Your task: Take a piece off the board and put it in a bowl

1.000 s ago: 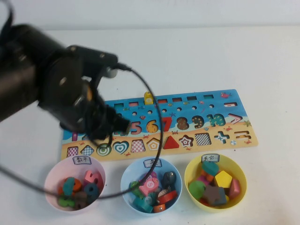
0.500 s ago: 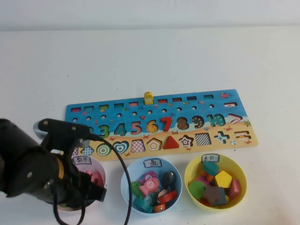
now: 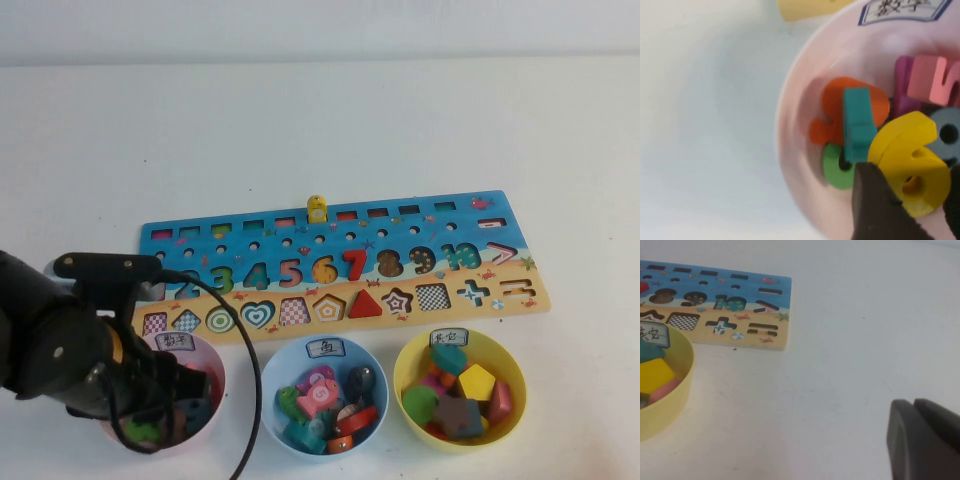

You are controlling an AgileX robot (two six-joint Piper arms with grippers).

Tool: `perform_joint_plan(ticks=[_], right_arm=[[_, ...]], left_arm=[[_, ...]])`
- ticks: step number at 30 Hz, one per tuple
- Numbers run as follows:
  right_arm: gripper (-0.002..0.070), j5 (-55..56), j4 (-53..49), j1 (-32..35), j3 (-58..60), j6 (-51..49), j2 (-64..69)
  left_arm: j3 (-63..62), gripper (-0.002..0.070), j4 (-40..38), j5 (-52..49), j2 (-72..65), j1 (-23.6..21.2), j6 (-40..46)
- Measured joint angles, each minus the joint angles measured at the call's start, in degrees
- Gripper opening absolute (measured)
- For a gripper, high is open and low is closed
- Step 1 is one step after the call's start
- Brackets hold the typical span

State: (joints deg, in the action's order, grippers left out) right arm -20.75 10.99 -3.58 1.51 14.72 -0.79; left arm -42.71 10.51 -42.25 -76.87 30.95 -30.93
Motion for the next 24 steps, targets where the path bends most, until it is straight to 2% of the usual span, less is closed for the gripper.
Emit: perform_joint_plan(ticks=[8,10,14,17,22,24], right_arm=[[-0.0017,0.0,0.0,0.0,0.0,0.0,0.0],[-0.0017,0.0,0.0,0.0,0.0,0.0,0.0],[-0.0017,0.0,0.0,0.0,0.0,0.0,0.0],[-0.0017,0.0,0.0,0.0,0.0,0.0,0.0],[-0.0017,0.0,0.0,0.0,0.0,0.0,0.0],[-0.0017,0.0,0.0,0.0,0.0,0.0,0.0]], left_arm=[[0.0,0.0252,-2.5,3.2,-3.0,-0.1,6.6],[0.0,0.0283,-2.6,3.3,-3.2,-0.1,7.1],[0.0,0.0414,-2.9,3.4,-3.2,-0.1,7.4],[0.0,0.0454,-3.1,3.4,-2.2,-0.1,7.4],[0.0,0.0456,-3.1,3.0,4.1,-0.1,7.4],[0.0,0.0393,-3.2,2.5,8.1,-0.1,7.4]])
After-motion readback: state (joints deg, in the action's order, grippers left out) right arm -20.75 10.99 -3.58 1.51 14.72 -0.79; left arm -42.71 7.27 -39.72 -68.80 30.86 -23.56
